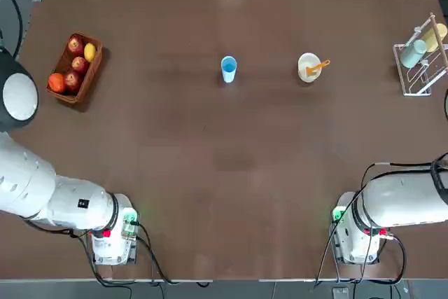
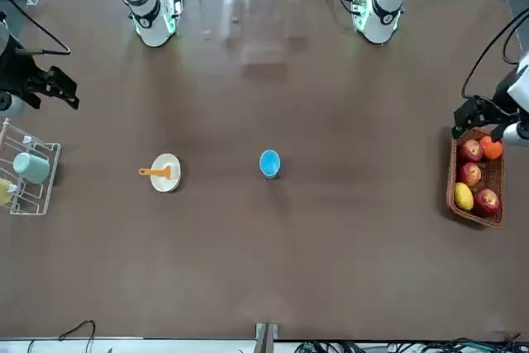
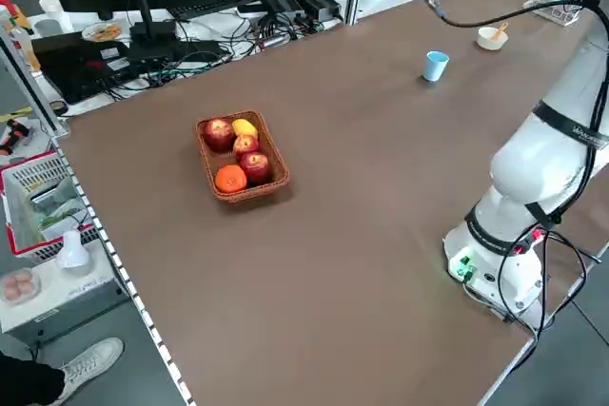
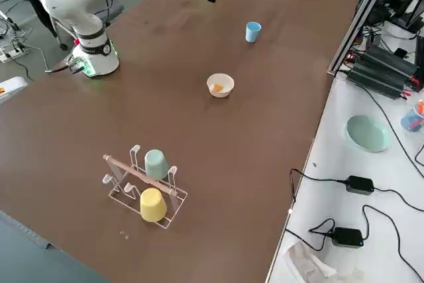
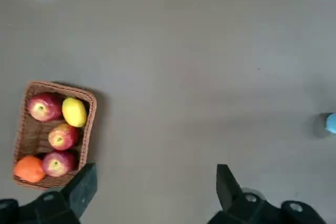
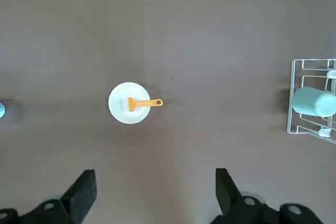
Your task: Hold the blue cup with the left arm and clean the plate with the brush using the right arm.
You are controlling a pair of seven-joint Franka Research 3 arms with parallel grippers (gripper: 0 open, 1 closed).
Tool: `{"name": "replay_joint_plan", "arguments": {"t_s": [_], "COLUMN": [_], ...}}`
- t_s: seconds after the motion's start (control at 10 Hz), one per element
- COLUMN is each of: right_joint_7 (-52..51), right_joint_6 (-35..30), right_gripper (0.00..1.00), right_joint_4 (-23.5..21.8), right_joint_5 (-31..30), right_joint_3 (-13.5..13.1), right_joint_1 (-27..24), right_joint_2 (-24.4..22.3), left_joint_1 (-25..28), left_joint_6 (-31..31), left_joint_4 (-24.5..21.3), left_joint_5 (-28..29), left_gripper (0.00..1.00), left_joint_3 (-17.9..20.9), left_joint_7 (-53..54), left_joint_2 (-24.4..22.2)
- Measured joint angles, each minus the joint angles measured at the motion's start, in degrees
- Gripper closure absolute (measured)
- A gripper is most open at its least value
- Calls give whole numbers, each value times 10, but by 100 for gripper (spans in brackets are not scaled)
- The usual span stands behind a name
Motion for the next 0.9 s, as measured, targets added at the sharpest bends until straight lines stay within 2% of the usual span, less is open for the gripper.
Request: {"name": "replay_joint_plan", "arguments": {"t_s": [0.1,0.2,0.9], "right_joint_7": [0,0,0], "right_joint_6": [2,3,12], "right_gripper": [0,0,0], "right_joint_4": [0,0,-1], "right_joint_5": [0,0,0], "right_joint_3": [0,0,0], "right_joint_1": [0,1,1], "right_joint_2": [0,0,0], "left_joint_1": [23,32,41], "left_joint_6": [0,0,-23], "left_joint_4": [3,7,8], "left_joint_5": [9,10,-12], "left_gripper": [0,0,0], "left_joint_3": [-37,-48,-48], "left_joint_7": [-10,-20,-32], "left_joint_2": [0,0,0]}}
